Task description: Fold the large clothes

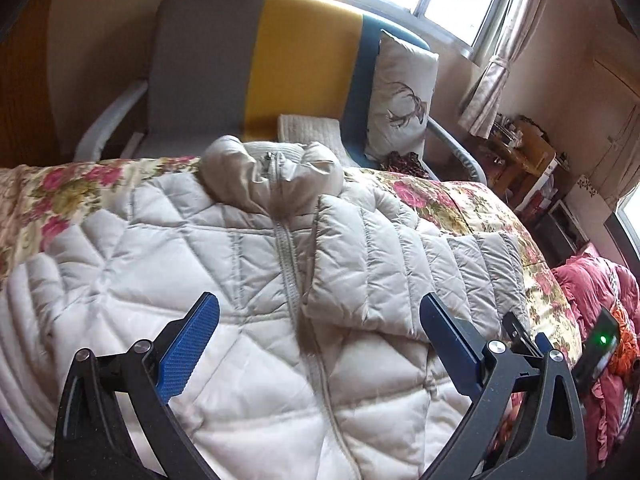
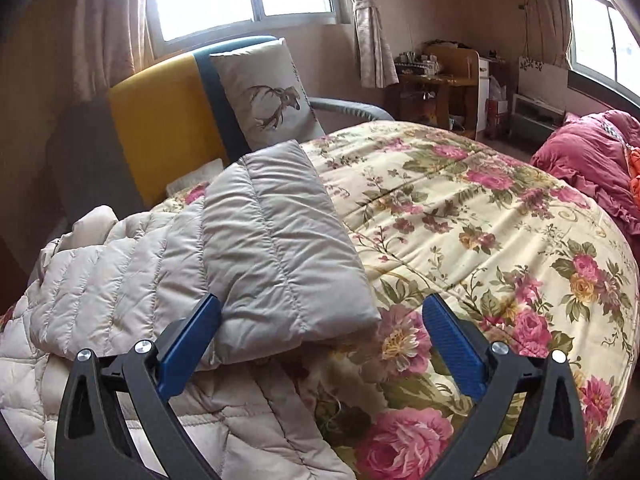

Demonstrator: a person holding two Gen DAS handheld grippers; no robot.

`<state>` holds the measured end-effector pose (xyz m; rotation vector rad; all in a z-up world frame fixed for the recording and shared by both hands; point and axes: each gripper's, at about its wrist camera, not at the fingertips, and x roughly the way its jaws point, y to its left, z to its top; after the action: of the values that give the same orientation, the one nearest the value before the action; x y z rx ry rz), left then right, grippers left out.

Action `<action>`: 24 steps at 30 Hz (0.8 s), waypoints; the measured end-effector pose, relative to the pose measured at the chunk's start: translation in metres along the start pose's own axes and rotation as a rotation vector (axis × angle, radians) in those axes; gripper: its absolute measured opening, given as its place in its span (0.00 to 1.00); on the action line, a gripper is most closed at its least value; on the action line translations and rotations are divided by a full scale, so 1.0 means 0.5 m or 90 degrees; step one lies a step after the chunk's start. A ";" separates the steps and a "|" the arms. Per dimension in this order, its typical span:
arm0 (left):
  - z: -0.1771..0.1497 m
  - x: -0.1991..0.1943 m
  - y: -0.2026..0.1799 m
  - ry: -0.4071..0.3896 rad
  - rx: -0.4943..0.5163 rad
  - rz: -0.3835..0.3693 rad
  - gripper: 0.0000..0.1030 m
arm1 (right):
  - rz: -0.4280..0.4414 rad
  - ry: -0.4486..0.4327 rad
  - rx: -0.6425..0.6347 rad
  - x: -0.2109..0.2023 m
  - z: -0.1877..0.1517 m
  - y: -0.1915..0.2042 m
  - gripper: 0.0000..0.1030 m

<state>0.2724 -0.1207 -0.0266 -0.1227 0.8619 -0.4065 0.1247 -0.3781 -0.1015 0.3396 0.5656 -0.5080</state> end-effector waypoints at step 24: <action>-0.110 0.018 0.165 0.029 -0.175 0.012 0.12 | 0.011 0.058 0.027 0.008 0.020 0.011 0.98</action>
<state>0.2605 -0.0456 -0.0909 -0.3596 0.9601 -0.2726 0.1350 -0.3796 -0.0951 0.4090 0.6401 -0.4900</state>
